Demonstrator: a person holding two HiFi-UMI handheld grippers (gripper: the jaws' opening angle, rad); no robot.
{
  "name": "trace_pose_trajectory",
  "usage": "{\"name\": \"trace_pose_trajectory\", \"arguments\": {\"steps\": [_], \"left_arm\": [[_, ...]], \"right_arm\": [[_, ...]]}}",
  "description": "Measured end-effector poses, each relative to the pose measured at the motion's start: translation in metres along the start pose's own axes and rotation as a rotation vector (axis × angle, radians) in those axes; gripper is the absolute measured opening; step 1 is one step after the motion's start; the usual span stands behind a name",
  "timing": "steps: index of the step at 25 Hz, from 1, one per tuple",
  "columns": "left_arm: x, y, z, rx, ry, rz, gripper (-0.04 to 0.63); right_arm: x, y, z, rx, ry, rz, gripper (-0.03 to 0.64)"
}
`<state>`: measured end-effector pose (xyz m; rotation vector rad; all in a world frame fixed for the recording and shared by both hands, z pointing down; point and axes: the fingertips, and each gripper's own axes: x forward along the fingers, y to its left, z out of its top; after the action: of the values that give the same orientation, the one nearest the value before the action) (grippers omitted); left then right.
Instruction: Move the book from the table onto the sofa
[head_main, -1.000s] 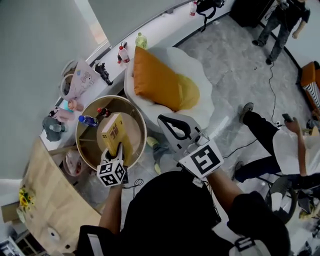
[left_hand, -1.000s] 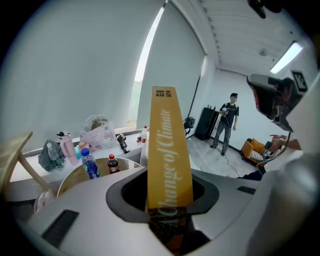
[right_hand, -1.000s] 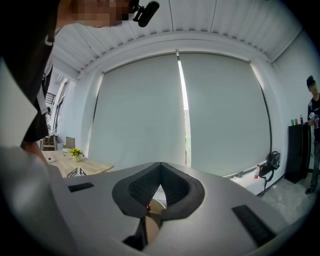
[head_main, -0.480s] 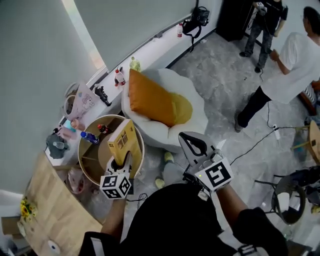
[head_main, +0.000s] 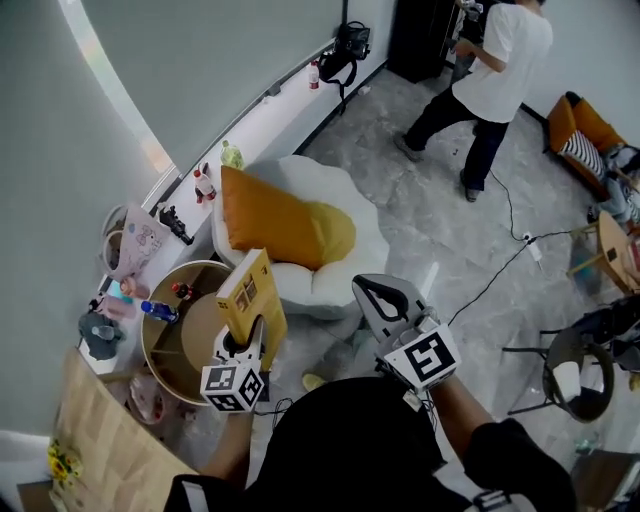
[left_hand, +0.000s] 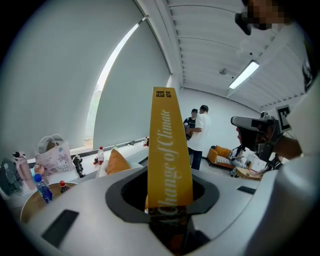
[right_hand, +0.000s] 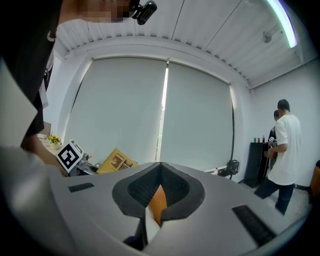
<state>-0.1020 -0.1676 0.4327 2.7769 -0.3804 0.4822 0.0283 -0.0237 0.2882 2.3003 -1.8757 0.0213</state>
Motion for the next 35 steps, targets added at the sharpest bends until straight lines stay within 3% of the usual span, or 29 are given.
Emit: {"name": "trace_pose_trajectory", "arguments": {"steps": [9, 20, 28, 35], "left_arm": [[0.087, -0.037, 0.024, 0.026, 0.024, -0.057, 0.152], [0.224, -0.069, 0.081, -0.024, 0.043, -0.013, 0.152], [0.29, -0.096, 0.109, -0.011, 0.052, 0.009, 0.152], [0.325, -0.118, 0.11, -0.002, 0.085, 0.052, 0.152]], "right_arm": [[0.007, -0.084, -0.021, 0.028, 0.005, -0.05, 0.009], [0.059, -0.242, -0.041, 0.088, 0.003, -0.027, 0.009], [0.076, -0.317, -0.044, 0.126, -0.013, -0.002, 0.009], [0.076, -0.368, -0.053, 0.185, -0.024, 0.031, 0.009]]}}
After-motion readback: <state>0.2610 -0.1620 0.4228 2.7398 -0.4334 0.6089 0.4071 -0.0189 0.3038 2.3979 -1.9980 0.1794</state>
